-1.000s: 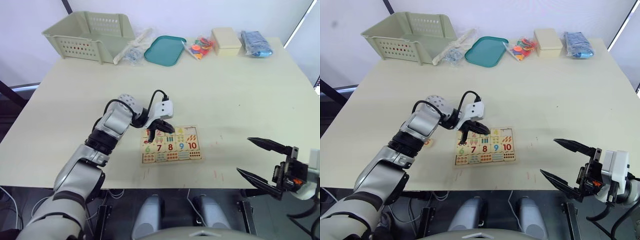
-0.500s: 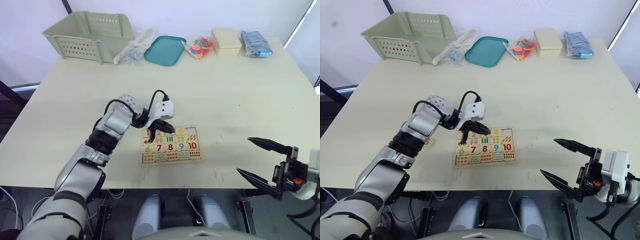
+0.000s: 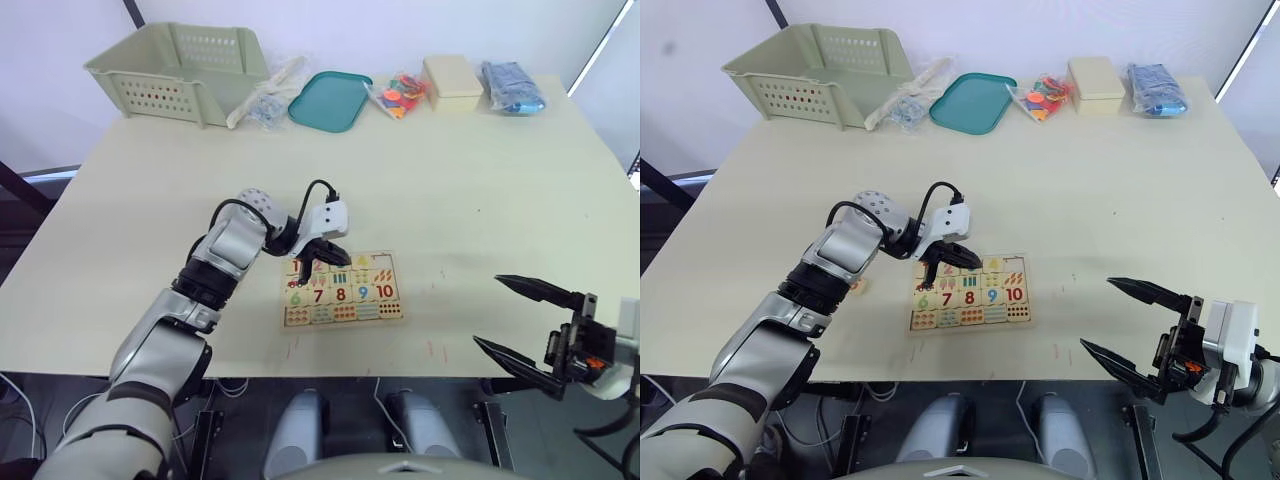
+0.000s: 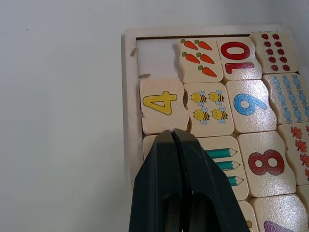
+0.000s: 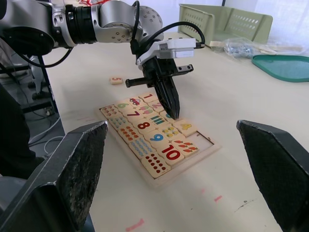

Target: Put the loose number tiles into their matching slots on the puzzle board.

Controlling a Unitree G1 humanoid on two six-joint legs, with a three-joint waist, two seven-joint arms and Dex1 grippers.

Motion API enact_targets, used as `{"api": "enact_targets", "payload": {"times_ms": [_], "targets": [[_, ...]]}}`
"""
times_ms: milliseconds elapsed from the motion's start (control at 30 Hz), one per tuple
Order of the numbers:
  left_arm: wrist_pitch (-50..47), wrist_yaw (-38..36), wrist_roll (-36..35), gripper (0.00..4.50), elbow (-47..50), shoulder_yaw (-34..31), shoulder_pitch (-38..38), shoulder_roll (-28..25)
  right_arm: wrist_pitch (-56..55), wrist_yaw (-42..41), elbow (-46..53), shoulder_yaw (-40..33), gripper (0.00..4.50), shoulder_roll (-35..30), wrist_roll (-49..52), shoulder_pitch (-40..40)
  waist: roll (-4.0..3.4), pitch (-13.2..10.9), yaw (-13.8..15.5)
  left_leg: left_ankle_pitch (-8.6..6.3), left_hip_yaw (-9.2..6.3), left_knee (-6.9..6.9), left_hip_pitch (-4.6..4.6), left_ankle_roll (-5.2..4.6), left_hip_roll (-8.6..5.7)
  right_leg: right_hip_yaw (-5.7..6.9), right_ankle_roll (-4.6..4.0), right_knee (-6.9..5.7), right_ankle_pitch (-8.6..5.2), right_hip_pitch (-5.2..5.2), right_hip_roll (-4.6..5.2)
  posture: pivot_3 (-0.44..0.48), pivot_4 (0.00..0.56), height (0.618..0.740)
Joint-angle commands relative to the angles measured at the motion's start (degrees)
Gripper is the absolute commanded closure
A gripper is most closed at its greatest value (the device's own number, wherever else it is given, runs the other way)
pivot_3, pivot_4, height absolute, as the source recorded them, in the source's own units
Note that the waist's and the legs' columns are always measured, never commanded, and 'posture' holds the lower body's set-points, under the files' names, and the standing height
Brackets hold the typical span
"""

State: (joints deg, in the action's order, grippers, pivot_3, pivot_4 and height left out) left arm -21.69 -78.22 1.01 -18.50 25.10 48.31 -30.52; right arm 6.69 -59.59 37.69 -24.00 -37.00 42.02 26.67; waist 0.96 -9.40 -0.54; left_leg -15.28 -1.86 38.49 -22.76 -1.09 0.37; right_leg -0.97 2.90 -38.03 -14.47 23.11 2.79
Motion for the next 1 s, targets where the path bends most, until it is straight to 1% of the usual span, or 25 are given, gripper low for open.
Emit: {"api": "enact_targets", "payload": {"times_ms": [33, 167, 267, 433, 567, 633, 667, 767, 900, 1000], "targets": [[0.55, 0.12, -0.05, 4.48, 1.31, -0.41, 0.09, 0.13, -0.68, 0.03, 2.13, -0.67, 0.00, -0.10, 0.79, 0.07, 0.00, 0.00, 0.01, 0.00, 0.00, 0.00, 0.00, 0.00, 0.00, 0.00, 0.00, 0.00, 0.00, 0.00, 0.00, 0.000, 0.150, 0.740], [0.55, 0.13, -0.09, 4.48, 1.18, -0.55, 0.21, 0.11, -0.65, 0.01, 2.11, -0.67, 0.00, -0.12, 0.82, 0.06, 0.00, 0.00, 0.00, 0.00, 0.00, 0.00, 0.00, 0.00, 0.00, 0.00, 0.00, 0.00, 0.00, 0.00, 0.00, 0.000, 0.150, 0.740], [-0.45, -0.19, -1.80, 4.48, 1.82, -2.33, 0.26, -0.21, -0.68, 0.13, 2.16, -0.50, 0.00, -0.04, 0.79, -0.11, 0.00, 0.00, 0.00, 0.00, 0.00, 0.00, 0.00, 0.00, 0.00, 0.00, 0.00, 0.00, 0.00, 0.00, 0.00, 0.000, 0.150, 0.740], [-5.32, -0.75, -9.16, 4.48, 5.84, -8.84, -0.96, -0.75, -0.13, 1.18, 2.23, 0.35, 0.00, 0.40, 1.68, -1.50, 0.00, 0.00, -0.08, 0.00, -0.01, 0.00, 0.00, 0.00, 0.02, 0.01, 0.00, 0.00, 0.00, 0.00, 0.00, 0.000, 0.150, 0.740], [-11.10, 2.78, -14.14, 4.48, 10.27, -14.71, -3.73, -1.24, 1.00, 3.46, 2.14, 1.59, 0.00, 1.07, 2.81, -3.96, -0.01, 0.01, -0.16, 0.00, -0.02, 0.00, 0.01, 0.00, 0.04, 0.00, 0.00, -0.02, 0.00, 0.00, 0.00, 0.000, 0.150, 0.740], [-13.55, 4.67, -15.67, 4.48, 12.36, -16.50, -5.07, -1.26, 1.35, 4.48, 1.92, 2.13, 0.00, 1.40, 2.86, -5.11, -0.02, 0.01, -0.17, 0.00, -0.02, 0.00, 0.02, 0.00, 0.04, 0.00, -0.01, -0.02, 0.00, 0.00, 0.00, 0.000, 0.150, 0.740], [-14.63, 5.91, -16.23, 4.48, 13.56, -17.34, -5.94, -1.27, 2.18, 5.34, 1.68, 2.50, 0.00, 1.39, 3.02, -5.75, -0.02, 0.01, -0.14, 0.00, -0.02, 0.00, 0.02, 0.00, 0.04, 0.00, -0.01, -0.02, 0.00, 0.00, 0.00, 0.000, 0.150, 0.740], [-18.19, 13.86, -18.07, 4.48, 16.98, -22.74, -9.95, -0.08, 2.48, 9.27, -0.02, 5.24, 0.00, 1.98, -1.49, -10.26, -0.01, 0.01, -0.19, 0.00, -0.03, 0.00, 0.02, 0.00, 0.04, 0.00, 0.00, -0.02, 0.00, 0.00, 0.01, 0.000, 0.150, 0.740], [-16.34, 25.62, -20.99, 4.48, 20.45, -32.24, -15.54, 4.35, 4.10, 13.37, -2.16, 9.82, 0.00, 4.14, -2.56, -17.90, -0.02, 0.01, -0.09, 0.00, -0.05, 0.01, 0.03, 0.01, 0.06, 0.01, -0.01, -0.04, 0.01, 0.00, 0.02, 0.000, 0.150, 0.740], [-15.60, 31.52, -22.11, 4.48, 23.55, -36.28, -19.47, 6.13, 5.59, 14.32, -3.63, 12.24, 0.00, 5.15, -2.36, -21.40, -0.01, 0.02, -0.01, 0.01, -0.05, 0.01, 0.02, 0.02, 0.05, 0.01, -0.01, -0.03, 0.01, 0.01, 0.05, 0.000, 0.150, 0.740]]}}
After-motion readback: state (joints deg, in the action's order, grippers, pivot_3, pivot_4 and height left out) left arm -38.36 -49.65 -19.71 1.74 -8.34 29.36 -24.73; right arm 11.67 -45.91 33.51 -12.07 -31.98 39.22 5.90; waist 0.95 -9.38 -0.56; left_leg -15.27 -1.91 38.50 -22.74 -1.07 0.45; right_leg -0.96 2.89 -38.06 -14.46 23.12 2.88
